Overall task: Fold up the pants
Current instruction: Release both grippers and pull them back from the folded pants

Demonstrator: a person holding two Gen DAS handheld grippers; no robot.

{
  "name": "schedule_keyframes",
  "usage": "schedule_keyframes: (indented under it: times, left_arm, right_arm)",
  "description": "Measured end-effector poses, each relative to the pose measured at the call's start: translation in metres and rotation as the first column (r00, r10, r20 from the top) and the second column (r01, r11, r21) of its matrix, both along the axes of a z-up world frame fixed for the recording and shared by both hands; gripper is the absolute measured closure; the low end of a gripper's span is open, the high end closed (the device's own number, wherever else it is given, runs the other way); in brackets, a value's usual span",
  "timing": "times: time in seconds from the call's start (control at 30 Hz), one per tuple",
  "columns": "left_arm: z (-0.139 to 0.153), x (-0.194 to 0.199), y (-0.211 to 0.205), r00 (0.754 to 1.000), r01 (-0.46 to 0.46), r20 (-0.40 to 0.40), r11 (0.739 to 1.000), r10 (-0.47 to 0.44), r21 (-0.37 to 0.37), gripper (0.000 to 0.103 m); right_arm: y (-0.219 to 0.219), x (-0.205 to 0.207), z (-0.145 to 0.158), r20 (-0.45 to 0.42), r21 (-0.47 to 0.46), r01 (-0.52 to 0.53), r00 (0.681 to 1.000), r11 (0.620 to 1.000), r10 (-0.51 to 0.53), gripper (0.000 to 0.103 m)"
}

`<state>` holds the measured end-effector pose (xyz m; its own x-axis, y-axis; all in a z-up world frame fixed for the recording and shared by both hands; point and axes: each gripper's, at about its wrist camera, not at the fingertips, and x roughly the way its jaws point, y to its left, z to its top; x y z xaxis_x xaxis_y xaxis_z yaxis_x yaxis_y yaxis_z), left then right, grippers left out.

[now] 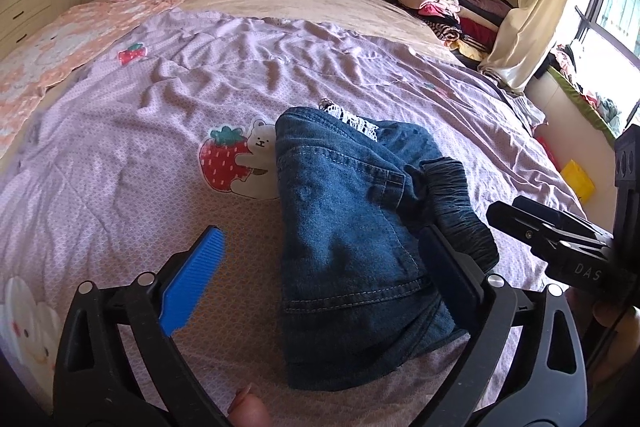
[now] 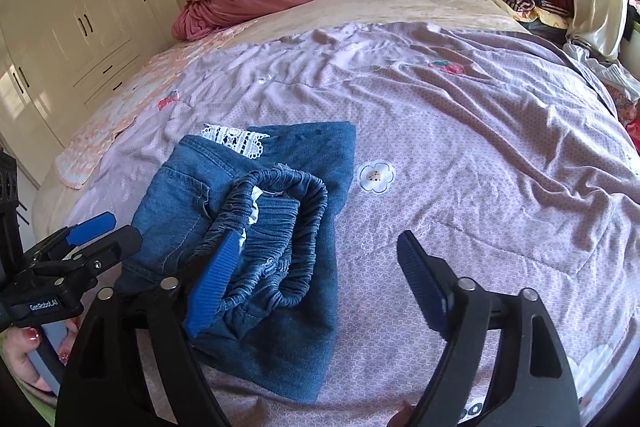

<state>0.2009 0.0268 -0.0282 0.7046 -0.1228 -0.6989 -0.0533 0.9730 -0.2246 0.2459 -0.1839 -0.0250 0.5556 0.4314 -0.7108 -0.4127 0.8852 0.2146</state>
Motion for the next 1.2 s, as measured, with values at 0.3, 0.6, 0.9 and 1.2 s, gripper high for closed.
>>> schedule_keyframes:
  times: [0.3,0.6,0.9,1.2]
  left_arm:
    - [0.007,-0.004,0.0,1.0,-0.006,0.014,1.0,0.006,0.007,0.01]
    - [0.014,-0.012,-0.001,1.0,-0.012,0.024,1.0,0.011,0.02,0.01]
    - [0.026,-0.024,-0.001,0.999,-0.013,0.044,0.999,0.012,0.031,0.01]
    - [0.039,-0.046,-0.002,0.997,-0.012,0.075,0.999,0.009,0.043,0.01]
  right_arm:
    - [-0.002,-0.004,0.008,0.016,0.009,0.014,1.0,1.0,-0.014,0.01]
    - [-0.004,-0.013,0.019,0.051,-0.007,0.033,0.998,0.999,-0.033,0.006]
    - [-0.005,-0.031,0.033,0.086,0.0,0.025,0.996,1.0,-0.025,0.005]
    - [-0.01,-0.055,0.043,0.115,0.01,0.028,0.993,1.0,-0.028,0.005]
